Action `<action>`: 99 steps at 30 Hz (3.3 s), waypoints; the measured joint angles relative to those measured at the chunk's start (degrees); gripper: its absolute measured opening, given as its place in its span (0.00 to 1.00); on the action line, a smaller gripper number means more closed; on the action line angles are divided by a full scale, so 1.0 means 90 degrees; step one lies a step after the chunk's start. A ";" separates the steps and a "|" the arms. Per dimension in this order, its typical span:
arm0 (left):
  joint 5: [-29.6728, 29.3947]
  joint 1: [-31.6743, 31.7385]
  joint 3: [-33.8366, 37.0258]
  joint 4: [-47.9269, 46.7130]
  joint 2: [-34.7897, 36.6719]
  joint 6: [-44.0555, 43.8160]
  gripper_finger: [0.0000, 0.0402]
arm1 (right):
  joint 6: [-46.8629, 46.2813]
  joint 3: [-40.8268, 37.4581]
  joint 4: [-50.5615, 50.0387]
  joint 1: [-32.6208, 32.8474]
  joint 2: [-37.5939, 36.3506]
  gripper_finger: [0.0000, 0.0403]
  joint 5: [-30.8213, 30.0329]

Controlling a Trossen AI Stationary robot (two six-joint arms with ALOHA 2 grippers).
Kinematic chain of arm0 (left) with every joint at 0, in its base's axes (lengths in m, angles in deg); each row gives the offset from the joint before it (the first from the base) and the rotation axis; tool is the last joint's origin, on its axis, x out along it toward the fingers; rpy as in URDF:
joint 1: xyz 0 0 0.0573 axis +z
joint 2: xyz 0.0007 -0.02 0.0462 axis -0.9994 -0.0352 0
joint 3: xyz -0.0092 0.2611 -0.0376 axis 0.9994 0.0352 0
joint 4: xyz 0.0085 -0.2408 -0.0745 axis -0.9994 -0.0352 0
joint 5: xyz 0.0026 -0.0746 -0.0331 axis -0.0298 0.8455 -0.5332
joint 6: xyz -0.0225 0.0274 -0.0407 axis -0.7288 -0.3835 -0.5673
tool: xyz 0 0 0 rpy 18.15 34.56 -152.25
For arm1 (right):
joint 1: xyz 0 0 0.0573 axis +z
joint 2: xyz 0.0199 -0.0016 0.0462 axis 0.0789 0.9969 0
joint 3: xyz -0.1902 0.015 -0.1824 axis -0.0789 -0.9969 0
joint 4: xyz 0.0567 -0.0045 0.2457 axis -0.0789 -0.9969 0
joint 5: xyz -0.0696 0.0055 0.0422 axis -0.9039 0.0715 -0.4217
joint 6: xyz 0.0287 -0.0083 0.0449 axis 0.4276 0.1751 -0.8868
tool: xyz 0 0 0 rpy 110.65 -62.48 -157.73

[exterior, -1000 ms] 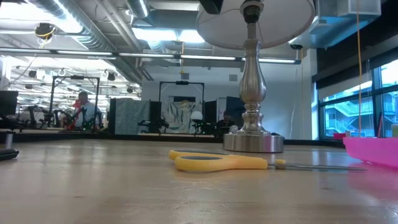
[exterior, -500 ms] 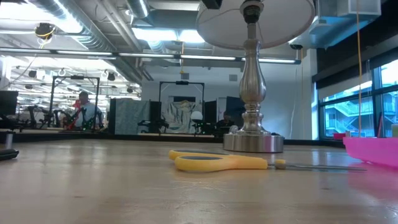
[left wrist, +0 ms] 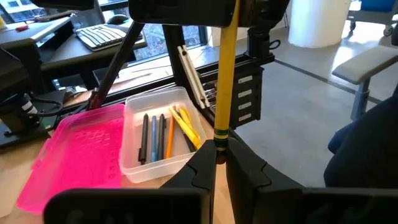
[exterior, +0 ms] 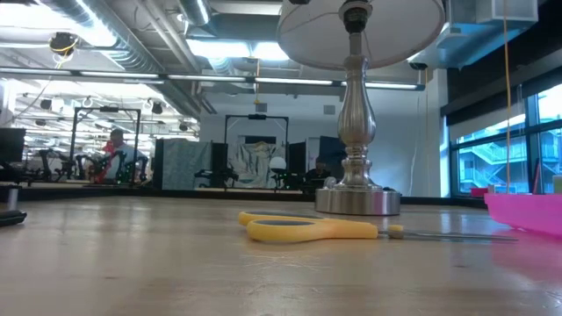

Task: Pick & place school supplies into a supply box
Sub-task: Put the yellow pencil into the supply box, then put the black pen into the supply box

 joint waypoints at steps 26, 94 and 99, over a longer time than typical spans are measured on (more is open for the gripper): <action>-0.0510 0.0019 -0.0001 -0.3611 0.0455 -0.2798 0.28 | -0.3073 0.0002 -0.2694 0.0140 -0.0100 0.06 0.1072; -0.0298 -0.0547 -0.0002 -0.9451 0.1270 -1.1066 0.17 | -0.8879 -0.1277 -0.6383 0.0145 -0.0454 0.34 0.7389; -0.0599 -0.0580 -0.0002 -0.9408 0.1270 -1.1175 0.15 | -0.8854 -0.1277 -0.6385 0.0142 -0.0454 0.34 0.7357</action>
